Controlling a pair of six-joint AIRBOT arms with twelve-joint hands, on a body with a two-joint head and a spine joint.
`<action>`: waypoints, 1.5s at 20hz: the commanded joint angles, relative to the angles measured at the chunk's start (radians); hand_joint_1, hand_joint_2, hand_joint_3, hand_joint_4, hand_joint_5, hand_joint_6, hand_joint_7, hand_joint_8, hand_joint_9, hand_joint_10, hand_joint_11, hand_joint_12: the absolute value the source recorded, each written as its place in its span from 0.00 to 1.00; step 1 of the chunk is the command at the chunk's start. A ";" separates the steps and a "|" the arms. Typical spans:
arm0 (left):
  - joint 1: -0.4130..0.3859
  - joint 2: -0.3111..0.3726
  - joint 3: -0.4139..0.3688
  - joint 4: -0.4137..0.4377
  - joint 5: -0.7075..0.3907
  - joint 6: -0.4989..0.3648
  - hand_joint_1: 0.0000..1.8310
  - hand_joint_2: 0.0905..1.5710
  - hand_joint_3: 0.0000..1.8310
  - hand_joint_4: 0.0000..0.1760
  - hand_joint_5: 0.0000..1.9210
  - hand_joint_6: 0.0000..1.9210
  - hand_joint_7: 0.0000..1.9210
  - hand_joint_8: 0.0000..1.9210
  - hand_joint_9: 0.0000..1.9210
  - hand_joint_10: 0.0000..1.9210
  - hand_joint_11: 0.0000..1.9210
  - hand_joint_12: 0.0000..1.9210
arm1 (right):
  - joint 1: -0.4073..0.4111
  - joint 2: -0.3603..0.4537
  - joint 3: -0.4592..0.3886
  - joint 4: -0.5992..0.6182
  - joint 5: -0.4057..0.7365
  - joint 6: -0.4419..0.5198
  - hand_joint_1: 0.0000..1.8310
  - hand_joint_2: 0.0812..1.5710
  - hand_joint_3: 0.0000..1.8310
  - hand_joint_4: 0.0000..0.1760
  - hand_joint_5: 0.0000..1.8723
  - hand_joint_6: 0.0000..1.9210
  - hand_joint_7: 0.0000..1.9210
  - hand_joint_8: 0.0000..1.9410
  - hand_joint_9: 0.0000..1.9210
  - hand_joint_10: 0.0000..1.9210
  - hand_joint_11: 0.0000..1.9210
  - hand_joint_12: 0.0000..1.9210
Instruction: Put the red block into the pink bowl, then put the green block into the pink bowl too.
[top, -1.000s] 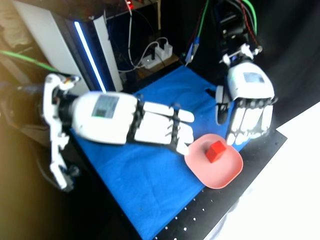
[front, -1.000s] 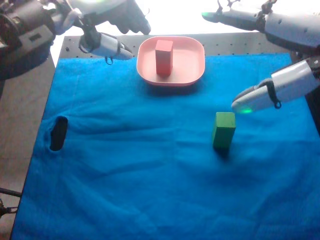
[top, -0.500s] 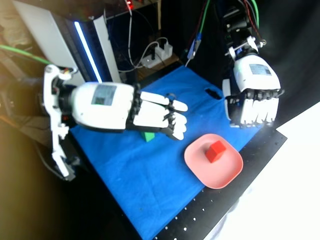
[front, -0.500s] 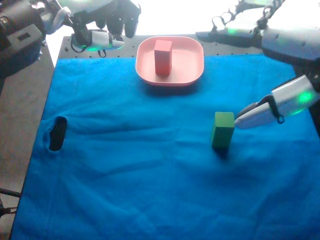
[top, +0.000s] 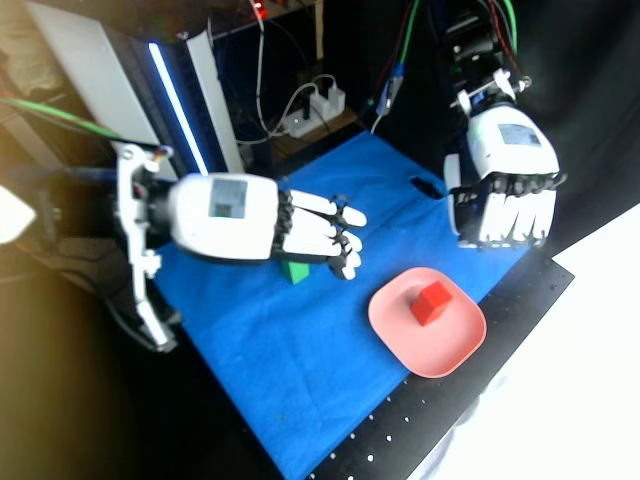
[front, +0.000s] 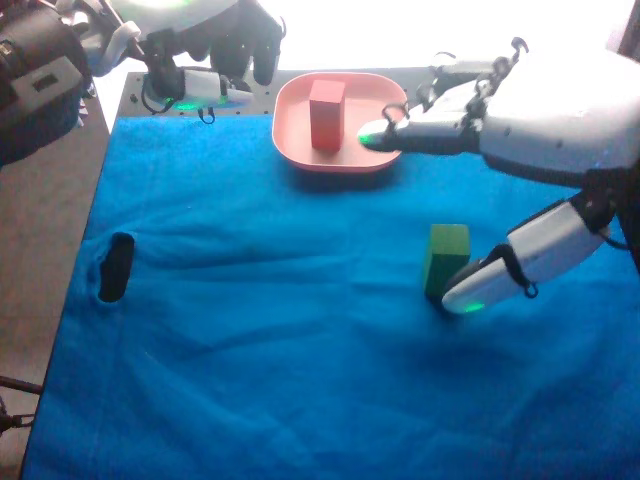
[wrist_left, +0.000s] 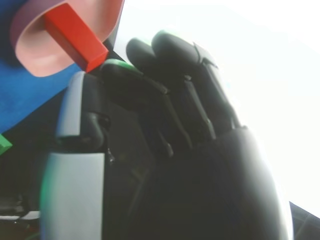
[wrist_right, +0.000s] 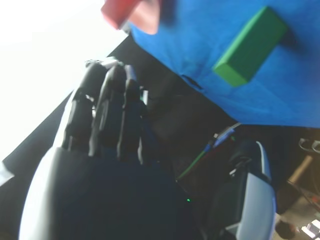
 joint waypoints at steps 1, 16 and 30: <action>-0.005 0.015 -0.003 -0.023 -0.110 0.003 0.67 0.73 0.00 0.00 0.41 0.55 0.49 0.68 0.43 0.77 0.42 0.93 | 0.005 -0.005 0.008 0.030 0.100 0.003 0.22 0.44 0.00 0.00 0.14 0.00 0.31 0.01 0.31 0.02 0.06 0.68; -0.002 0.020 -0.009 -0.017 -0.102 0.010 0.68 0.71 0.00 0.00 0.45 0.48 0.50 0.67 0.45 0.83 0.45 0.96 | -0.030 -0.029 0.032 0.029 0.093 0.003 0.46 0.56 0.00 0.00 0.43 0.01 0.58 0.12 0.48 0.52 0.39 0.74; 0.007 0.015 -0.011 -0.019 -0.102 0.011 0.62 0.69 0.00 0.00 0.50 0.53 0.40 0.72 0.48 0.90 0.51 1.00 | -0.030 -0.057 0.040 0.028 0.094 0.003 0.63 0.62 0.01 0.00 0.61 0.26 0.62 0.46 0.58 0.66 0.50 0.85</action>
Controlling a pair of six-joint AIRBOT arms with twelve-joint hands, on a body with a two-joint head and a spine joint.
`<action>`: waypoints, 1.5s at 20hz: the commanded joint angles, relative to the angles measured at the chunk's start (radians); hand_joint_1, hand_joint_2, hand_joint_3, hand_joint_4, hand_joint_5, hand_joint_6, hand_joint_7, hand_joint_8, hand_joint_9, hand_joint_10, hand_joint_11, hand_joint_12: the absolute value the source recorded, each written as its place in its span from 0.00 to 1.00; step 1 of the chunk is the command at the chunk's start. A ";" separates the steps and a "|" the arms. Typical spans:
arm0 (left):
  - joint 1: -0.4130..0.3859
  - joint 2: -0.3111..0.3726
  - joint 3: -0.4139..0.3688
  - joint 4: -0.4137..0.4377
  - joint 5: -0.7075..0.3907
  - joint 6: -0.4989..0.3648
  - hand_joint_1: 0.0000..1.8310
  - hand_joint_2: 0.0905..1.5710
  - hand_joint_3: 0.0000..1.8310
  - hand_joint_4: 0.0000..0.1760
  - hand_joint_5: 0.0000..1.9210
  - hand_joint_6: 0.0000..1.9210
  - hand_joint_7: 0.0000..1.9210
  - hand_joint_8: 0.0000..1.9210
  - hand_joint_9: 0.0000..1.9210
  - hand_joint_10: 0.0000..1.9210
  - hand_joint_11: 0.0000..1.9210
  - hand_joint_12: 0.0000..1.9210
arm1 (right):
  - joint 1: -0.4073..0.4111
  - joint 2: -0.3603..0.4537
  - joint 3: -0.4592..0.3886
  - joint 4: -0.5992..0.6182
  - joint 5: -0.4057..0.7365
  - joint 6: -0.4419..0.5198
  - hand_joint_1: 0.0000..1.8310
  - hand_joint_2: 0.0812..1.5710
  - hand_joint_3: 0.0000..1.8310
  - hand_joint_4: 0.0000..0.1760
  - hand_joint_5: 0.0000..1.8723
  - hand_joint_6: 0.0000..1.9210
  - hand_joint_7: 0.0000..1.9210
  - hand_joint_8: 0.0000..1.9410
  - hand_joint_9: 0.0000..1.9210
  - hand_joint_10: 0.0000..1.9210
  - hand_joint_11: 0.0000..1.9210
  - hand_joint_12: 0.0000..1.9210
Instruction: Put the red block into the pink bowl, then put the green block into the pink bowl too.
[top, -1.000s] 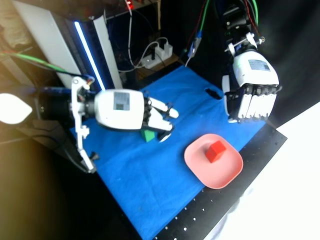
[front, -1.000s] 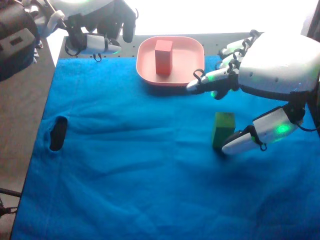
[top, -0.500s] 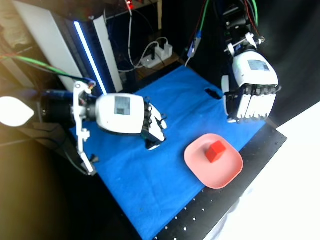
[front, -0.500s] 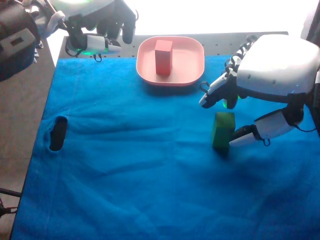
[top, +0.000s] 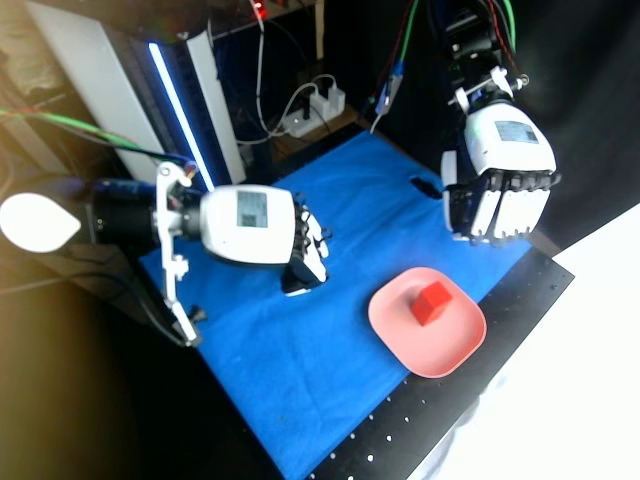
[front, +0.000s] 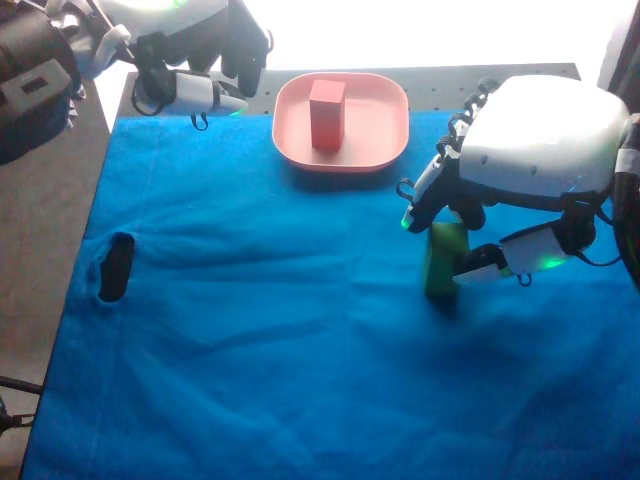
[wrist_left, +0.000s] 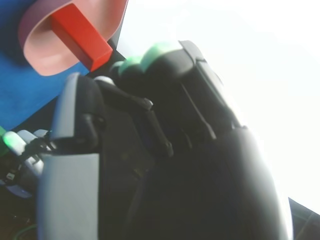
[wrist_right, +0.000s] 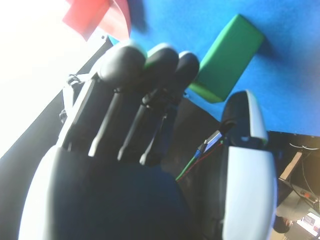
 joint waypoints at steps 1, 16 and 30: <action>0.000 -0.002 -0.003 -0.021 -0.100 0.004 0.62 0.69 0.00 0.00 0.50 0.53 0.40 0.72 0.48 0.90 0.51 1.00 | 0.006 -0.002 0.002 0.026 0.096 0.002 0.63 0.62 0.01 0.00 0.61 0.26 0.62 0.46 0.58 0.66 0.50 0.85; 0.011 -0.005 -0.004 -0.026 -0.101 0.004 0.67 0.73 0.00 0.00 0.44 0.52 0.48 0.69 0.42 0.80 0.42 0.94 | 0.006 -0.009 0.004 0.026 0.096 0.002 0.71 0.64 0.00 0.00 0.58 0.34 0.65 0.35 0.67 0.22 0.49 0.62; 0.015 -0.005 -0.003 -0.029 -0.102 0.004 0.68 0.73 0.00 0.00 0.44 0.50 0.48 0.70 0.40 0.83 0.39 0.98 | 0.005 -0.014 0.009 0.022 0.096 0.002 0.76 0.66 0.00 0.00 0.51 0.45 0.58 0.38 0.56 0.54 0.46 0.62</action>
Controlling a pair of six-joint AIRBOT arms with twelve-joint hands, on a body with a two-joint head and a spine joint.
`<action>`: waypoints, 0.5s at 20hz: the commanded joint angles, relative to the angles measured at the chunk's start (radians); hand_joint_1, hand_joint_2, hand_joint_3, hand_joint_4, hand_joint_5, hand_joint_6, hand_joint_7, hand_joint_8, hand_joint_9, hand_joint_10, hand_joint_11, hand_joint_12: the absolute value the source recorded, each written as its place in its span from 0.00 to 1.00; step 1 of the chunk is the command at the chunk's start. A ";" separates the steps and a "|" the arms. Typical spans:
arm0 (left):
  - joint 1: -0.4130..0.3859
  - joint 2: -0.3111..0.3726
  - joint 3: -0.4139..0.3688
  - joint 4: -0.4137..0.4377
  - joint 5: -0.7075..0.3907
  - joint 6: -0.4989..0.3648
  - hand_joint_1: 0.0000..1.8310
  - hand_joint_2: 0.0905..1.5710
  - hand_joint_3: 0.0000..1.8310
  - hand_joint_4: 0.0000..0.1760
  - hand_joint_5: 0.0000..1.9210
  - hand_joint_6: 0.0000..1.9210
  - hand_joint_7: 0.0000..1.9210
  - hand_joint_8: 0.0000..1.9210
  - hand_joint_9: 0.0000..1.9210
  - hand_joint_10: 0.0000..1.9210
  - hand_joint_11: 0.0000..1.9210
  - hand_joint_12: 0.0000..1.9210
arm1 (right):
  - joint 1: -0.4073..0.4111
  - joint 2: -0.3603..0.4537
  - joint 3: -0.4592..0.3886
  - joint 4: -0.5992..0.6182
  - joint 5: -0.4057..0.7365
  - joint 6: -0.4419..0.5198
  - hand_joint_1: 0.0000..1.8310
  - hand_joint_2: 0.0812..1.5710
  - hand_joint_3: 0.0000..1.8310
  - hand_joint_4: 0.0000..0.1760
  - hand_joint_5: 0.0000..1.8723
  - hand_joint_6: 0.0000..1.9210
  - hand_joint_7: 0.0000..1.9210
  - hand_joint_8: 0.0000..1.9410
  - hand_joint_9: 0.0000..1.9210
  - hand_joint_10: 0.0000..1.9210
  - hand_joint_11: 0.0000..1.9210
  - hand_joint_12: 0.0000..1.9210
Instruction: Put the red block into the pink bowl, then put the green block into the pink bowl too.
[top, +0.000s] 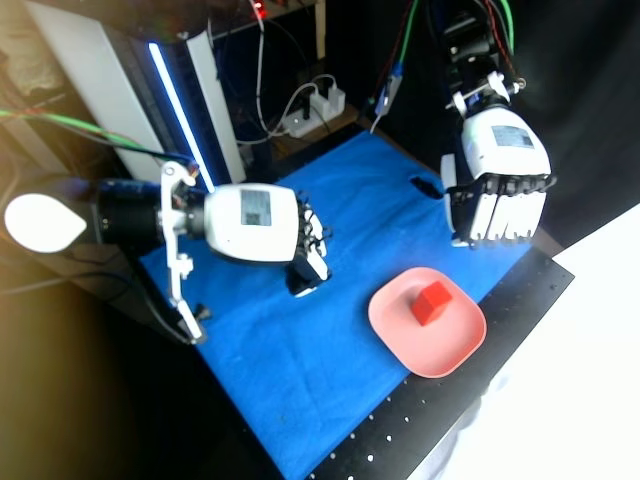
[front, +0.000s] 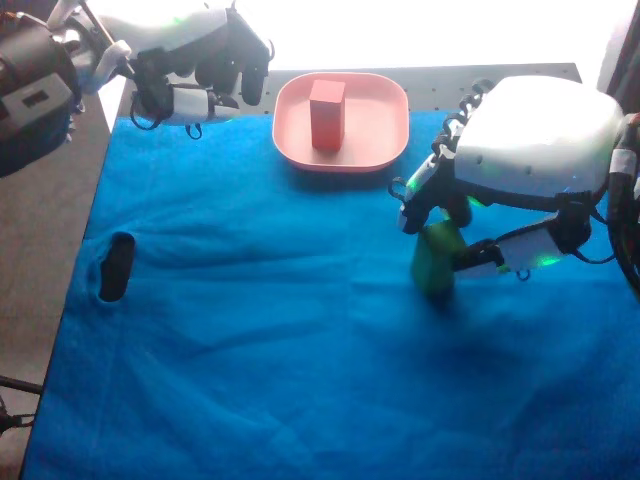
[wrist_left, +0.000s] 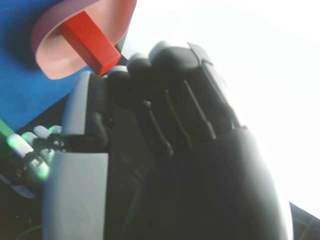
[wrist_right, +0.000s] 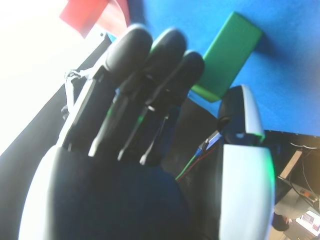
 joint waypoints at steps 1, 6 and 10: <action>-0.008 -0.004 -0.001 -0.023 -0.110 0.004 0.68 0.73 0.00 0.00 0.45 0.49 0.47 0.71 0.41 0.84 0.39 0.98 | 0.005 -0.003 0.005 0.022 0.089 -0.002 0.76 0.65 0.00 0.00 0.52 0.45 0.59 0.35 0.58 0.50 0.48 0.59; -0.003 -0.007 -0.001 -0.023 -0.111 0.004 0.67 0.73 0.00 0.00 0.43 0.52 0.47 0.71 0.39 0.80 0.37 0.95 | 0.006 0.003 0.007 0.016 0.089 -0.002 0.76 0.65 0.00 0.00 0.52 0.45 0.59 0.34 0.59 0.49 0.50 0.58; 0.000 -0.007 -0.001 -0.023 -0.111 0.004 0.67 0.73 0.00 0.00 0.45 0.50 0.47 0.71 0.39 0.83 0.37 0.97 | 0.015 0.004 0.008 0.006 0.089 -0.002 0.76 0.65 0.00 0.00 0.52 0.46 0.59 0.34 0.59 0.48 0.50 0.56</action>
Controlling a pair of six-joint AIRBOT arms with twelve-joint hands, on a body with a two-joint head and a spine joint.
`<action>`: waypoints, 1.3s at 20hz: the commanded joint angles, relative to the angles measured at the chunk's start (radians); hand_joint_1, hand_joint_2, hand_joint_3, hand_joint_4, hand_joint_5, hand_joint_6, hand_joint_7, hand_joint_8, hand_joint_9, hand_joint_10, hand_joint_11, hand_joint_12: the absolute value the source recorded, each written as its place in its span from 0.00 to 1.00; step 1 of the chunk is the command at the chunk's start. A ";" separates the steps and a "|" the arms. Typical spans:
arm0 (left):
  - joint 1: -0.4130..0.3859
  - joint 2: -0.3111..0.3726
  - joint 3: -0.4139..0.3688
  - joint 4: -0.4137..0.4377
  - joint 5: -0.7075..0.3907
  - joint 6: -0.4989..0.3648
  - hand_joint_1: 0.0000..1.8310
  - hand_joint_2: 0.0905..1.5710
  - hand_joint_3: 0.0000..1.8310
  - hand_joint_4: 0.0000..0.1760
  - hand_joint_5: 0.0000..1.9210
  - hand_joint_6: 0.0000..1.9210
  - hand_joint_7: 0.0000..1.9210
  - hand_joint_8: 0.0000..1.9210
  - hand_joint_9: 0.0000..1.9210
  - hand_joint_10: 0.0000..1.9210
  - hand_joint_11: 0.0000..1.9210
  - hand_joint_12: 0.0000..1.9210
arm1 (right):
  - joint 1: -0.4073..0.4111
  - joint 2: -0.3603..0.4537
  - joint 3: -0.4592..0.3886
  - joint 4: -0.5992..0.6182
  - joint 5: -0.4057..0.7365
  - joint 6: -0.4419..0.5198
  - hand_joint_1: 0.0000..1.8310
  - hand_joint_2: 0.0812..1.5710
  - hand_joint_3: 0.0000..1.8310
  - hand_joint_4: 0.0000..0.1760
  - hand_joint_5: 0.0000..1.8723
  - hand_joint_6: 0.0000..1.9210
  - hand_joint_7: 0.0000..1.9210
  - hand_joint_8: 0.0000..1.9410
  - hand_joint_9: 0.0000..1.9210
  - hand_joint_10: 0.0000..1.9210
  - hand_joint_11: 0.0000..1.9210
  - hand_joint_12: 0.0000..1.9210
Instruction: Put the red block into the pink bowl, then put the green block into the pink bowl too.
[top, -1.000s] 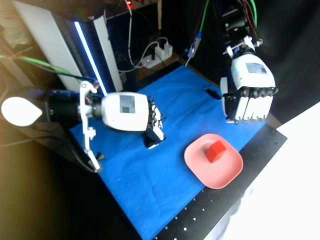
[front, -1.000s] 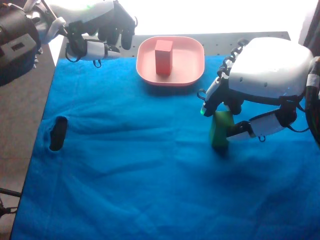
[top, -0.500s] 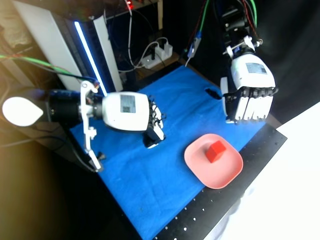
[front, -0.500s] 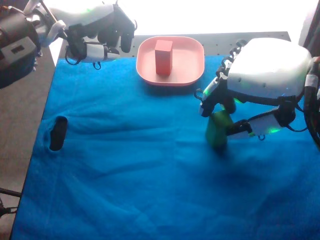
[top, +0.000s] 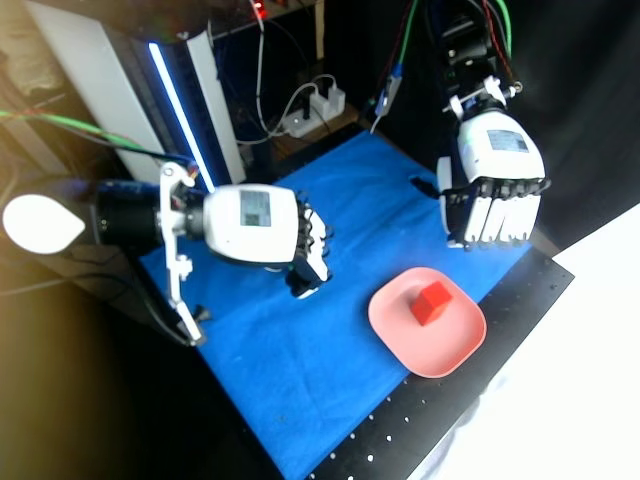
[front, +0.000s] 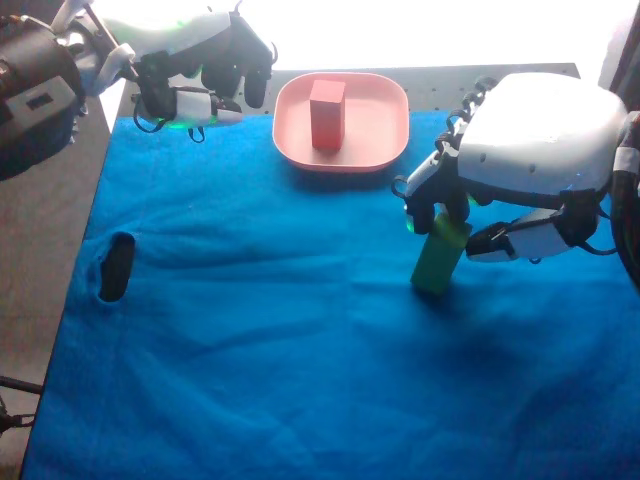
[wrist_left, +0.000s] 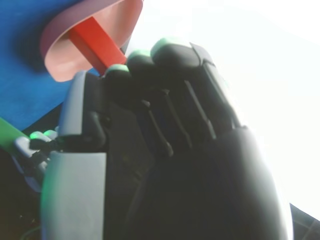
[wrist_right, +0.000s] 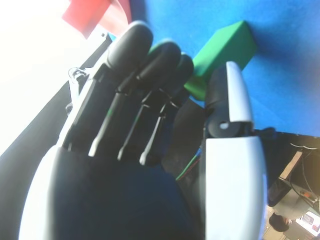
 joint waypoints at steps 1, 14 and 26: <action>-0.004 -0.001 -0.002 -0.022 -0.106 0.004 0.67 0.73 0.00 0.00 0.45 0.49 0.47 0.71 0.40 0.83 0.39 0.97 | 0.018 0.002 0.003 0.016 0.084 -0.002 0.76 0.65 0.00 0.00 0.52 0.45 0.59 0.34 0.60 0.48 0.51 0.56; 0.017 0.006 -0.014 -0.021 -0.111 0.004 0.67 0.74 0.00 0.00 0.42 0.53 0.46 0.73 0.38 0.83 0.33 0.96 | 0.138 0.030 0.003 -0.112 0.002 -0.001 0.70 0.67 0.00 0.00 0.56 0.34 0.57 0.54 0.57 0.67 0.48 0.91; 0.056 0.011 -0.044 0.002 -0.120 0.004 0.68 0.71 0.00 0.00 0.48 0.46 0.48 0.70 0.34 0.79 0.24 0.91 | 0.237 0.035 0.024 -0.219 -0.055 -0.001 0.70 0.67 0.00 0.00 0.55 0.38 0.58 0.52 0.53 0.62 0.41 0.91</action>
